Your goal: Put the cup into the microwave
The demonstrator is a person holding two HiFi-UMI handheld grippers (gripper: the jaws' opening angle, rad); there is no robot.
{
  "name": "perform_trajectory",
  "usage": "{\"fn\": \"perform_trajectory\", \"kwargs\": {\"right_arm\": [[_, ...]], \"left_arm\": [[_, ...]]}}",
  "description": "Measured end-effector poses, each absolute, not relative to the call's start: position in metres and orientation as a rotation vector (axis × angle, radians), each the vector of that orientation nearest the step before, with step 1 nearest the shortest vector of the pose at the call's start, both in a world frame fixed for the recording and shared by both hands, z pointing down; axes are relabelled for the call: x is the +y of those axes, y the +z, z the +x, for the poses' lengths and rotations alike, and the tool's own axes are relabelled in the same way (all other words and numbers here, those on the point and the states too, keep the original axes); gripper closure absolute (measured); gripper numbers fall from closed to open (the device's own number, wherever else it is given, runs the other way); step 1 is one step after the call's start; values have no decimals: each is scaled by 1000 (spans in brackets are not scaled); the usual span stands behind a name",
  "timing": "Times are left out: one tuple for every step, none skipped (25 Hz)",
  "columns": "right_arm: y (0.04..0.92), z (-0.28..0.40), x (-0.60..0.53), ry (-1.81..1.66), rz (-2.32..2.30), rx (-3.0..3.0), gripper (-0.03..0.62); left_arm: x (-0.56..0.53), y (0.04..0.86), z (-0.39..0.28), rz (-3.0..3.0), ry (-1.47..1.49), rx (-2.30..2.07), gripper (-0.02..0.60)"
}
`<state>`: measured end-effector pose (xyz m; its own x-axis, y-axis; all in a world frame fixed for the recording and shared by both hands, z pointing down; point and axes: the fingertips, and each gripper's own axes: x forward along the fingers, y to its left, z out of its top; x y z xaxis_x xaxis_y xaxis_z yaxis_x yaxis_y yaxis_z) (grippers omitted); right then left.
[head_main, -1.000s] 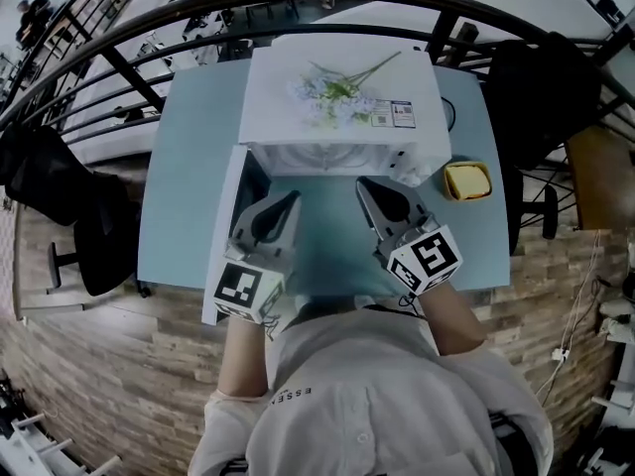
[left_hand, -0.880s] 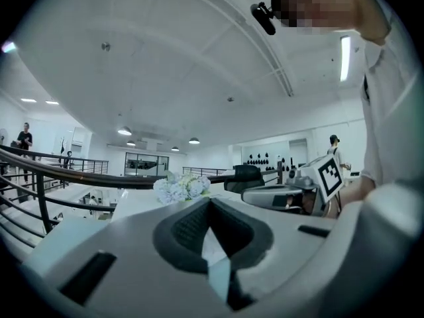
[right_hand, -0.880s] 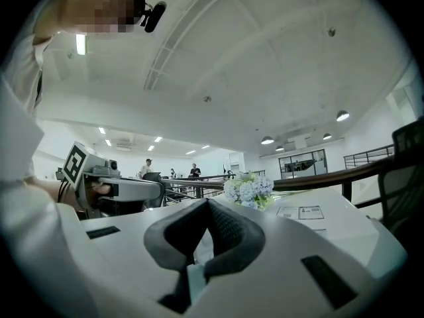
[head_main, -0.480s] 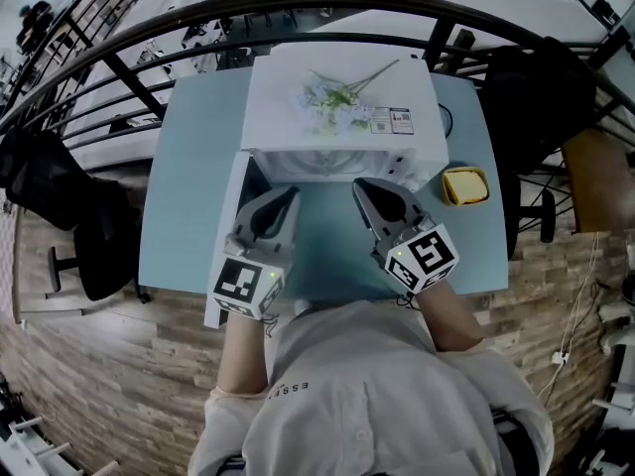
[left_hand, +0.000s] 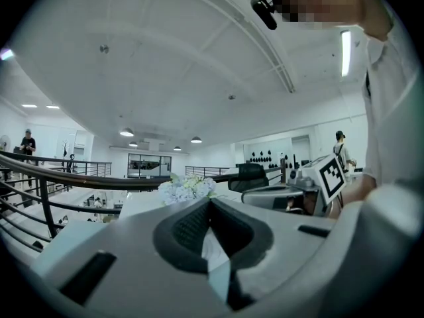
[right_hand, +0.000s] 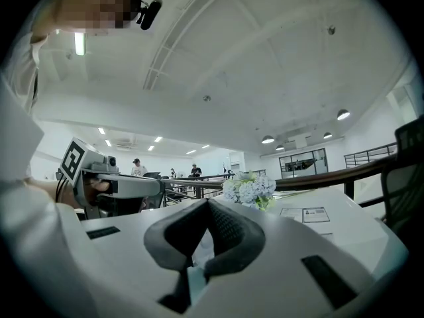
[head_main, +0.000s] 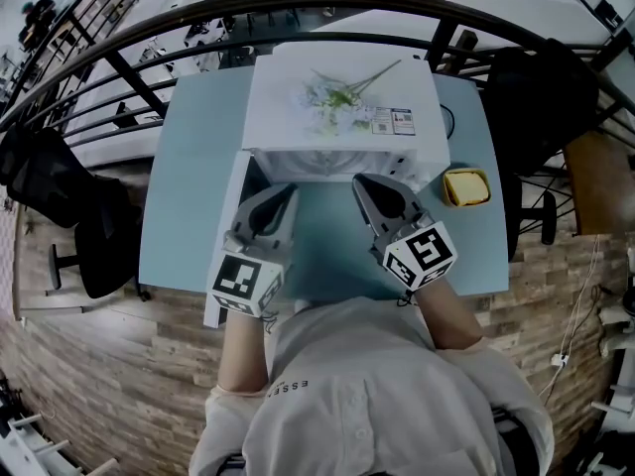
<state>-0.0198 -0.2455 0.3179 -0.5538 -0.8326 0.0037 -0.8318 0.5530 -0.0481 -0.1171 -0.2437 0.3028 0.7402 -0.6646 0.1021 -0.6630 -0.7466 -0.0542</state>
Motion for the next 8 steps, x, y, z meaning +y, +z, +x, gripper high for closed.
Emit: {"fn": "perform_trajectory", "kwargs": {"right_arm": [[318, -20, -246, -71, -1476, 2750, 579], [319, -19, -246, -71, -1477, 2750, 579], [319, -19, -246, -73, -1477, 2752, 579], [319, -19, -246, -75, -1476, 2753, 579], [320, -19, -246, -79, -1475, 2752, 579], [321, -19, -246, -83, -1476, 2751, 579], [321, -19, -247, -87, -1476, 2749, 579], [322, -19, -247, -91, -1477, 2747, 579]], "left_arm": [[-244, 303, -117, -2918, -181, 1112, 581], [-244, 304, -117, -2918, -183, 1112, 581], [-244, 304, -117, -2919, -183, 1113, 581], [-244, 305, -117, -2920, -184, 1115, 581], [-244, 305, -117, -2919, -183, 1116, 581], [-244, 306, -116, -2919, -182, 1117, 581], [-244, 306, -116, -2919, -181, 1119, 581], [-244, 306, -117, -2919, -179, 1121, 581]]}}
